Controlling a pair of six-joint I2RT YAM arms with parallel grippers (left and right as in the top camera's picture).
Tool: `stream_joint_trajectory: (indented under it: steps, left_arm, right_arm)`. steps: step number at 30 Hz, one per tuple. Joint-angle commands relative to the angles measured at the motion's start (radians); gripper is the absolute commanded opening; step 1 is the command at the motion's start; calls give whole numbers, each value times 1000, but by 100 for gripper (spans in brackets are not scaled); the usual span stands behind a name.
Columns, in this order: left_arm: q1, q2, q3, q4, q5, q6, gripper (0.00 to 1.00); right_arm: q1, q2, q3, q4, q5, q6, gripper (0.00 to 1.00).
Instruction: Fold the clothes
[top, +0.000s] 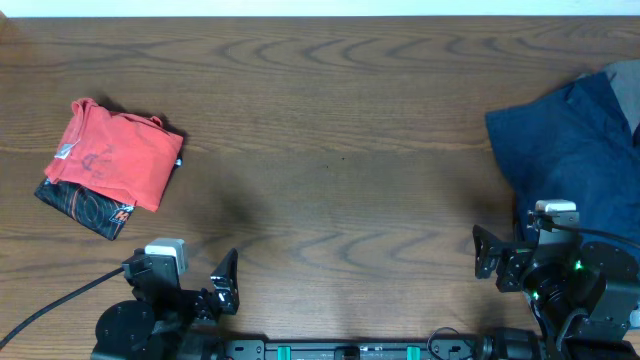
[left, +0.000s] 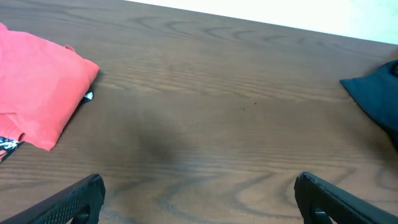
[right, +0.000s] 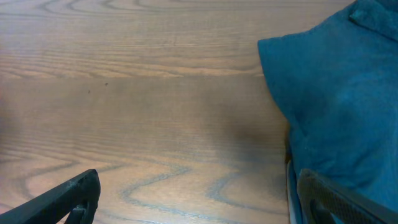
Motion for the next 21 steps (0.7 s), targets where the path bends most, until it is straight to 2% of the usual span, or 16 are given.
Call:
stream_joint_trajectory:
  steps: [1, 8, 13, 19, 21]
  left_arm:
    - [2, -5, -5, -2, -15, -13, 98]
    - [2, -5, -5, -2, -16, -13, 98]
    - [2, -5, -5, -2, -15, -13, 98]
    - [2, -5, -5, -2, -15, -13, 98]
    - [2, -5, -5, -2, -16, -13, 98]
  right_arm:
    - [-3, -2, -8, -1, 8, 11, 99]
    - [-2, -122, -59, 19, 21, -35, 99]
    - [3, -259, -182, 125, -6, -69, 99]
    - [86, -448, -321, 302, -6, -130, 99]
    - [100, -446, -352, 349, 0, -149, 99]
